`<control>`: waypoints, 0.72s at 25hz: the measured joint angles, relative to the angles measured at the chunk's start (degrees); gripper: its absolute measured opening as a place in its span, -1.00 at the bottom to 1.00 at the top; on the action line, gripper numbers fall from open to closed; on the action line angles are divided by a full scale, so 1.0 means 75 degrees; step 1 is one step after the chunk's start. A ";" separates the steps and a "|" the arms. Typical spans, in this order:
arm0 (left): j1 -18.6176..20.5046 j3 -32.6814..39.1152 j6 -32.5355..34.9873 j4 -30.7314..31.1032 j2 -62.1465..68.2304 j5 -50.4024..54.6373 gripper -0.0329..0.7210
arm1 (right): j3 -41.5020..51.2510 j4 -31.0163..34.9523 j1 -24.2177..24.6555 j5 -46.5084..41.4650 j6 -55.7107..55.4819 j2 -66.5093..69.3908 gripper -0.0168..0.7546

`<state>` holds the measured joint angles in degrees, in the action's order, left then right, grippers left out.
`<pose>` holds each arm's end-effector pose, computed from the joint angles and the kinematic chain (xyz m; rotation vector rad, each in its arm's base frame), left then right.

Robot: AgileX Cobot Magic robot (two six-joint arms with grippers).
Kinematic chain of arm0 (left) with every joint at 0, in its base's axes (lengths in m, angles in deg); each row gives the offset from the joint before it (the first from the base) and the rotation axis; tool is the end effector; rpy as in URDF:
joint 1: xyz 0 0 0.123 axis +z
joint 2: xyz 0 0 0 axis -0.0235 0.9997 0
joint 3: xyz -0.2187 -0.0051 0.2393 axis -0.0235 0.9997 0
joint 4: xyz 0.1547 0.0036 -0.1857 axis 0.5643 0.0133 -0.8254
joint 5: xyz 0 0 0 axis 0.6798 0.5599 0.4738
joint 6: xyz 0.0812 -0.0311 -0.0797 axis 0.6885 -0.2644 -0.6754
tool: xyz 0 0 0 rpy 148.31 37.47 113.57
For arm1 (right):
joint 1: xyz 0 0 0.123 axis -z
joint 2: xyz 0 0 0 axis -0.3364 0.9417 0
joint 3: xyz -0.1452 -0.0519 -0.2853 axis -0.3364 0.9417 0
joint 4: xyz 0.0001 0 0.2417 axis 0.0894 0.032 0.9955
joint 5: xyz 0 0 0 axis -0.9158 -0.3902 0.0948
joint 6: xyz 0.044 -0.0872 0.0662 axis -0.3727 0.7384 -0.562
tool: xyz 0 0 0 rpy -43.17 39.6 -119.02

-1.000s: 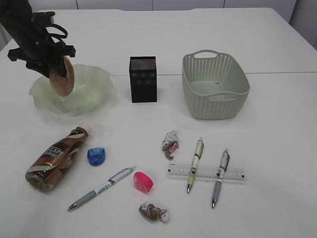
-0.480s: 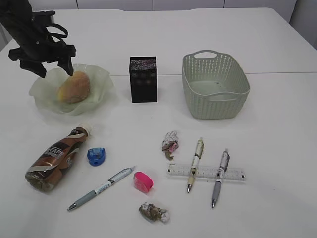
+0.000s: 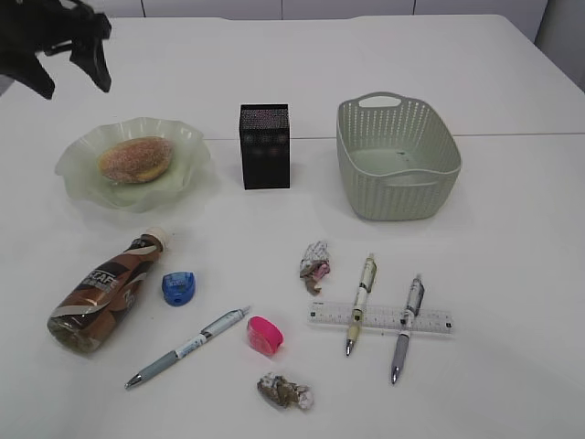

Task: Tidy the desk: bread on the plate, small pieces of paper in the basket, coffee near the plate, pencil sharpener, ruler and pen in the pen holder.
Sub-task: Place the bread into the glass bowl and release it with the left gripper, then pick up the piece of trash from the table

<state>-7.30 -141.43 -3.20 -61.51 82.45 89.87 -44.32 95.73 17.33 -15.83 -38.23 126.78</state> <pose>0.4898 -0.0597 0.2999 -0.0825 2.7467 -0.1784 0.1446 0.0236 0.3401 0.1028 2.7747 0.2564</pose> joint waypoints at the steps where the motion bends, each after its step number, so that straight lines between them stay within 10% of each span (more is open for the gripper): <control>1: 0.0000 0.0002 0.0000 -0.0122 -0.0184 0.0034 0.62 | 0.0000 0.0052 0.0000 0.0000 0.0000 0.0000 0.41; 10: 0.0000 0.0376 0.0030 -0.0850 -0.1943 0.0128 0.49 | 0.0000 0.0793 0.0000 0.0000 0.0000 0.0000 0.41; 18: 0.0000 0.3050 0.0217 -0.0862 -0.4724 0.0189 0.48 | -0.0028 0.1538 -0.0018 0.0000 0.0030 0.0200 0.41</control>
<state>-7.30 -118.56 -1.57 -67.98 47.02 91.29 -44.53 107.27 17.19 -15.83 -38.00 128.28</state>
